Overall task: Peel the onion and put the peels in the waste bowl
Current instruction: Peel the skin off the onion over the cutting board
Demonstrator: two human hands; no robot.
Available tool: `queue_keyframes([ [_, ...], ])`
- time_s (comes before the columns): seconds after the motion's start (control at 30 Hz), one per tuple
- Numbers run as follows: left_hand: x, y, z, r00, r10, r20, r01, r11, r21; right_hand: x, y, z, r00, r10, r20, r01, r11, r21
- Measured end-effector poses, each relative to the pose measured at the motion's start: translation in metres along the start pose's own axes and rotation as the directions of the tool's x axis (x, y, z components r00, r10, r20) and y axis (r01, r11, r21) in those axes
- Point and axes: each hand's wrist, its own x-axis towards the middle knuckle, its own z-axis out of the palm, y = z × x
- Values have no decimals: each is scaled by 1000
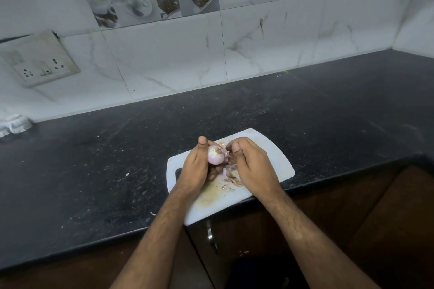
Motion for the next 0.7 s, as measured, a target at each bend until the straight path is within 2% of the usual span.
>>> queue_keyframes([
  [0.17,1,-2,-1,1000,-25,17,25,1000,-5,1,-9,-4,979,56,197,-45,997,-63],
  [0.4,0,-4,-4,997,49,53,-51,998,47,3,-3,-7,981,22,192,-45,992,116],
  [0.5,0,-5,-6,994,70,81,-73,996,41,3,-2,-6,989,43,144,-66,985,160],
  [0.6,3,-6,-8,990,109,89,-116,990,79,2,0,-6,994,52,93,-67,984,167],
  [0.7,3,-7,-8,989,129,72,-135,987,90,2,0,-5,991,57,119,-75,984,161],
])
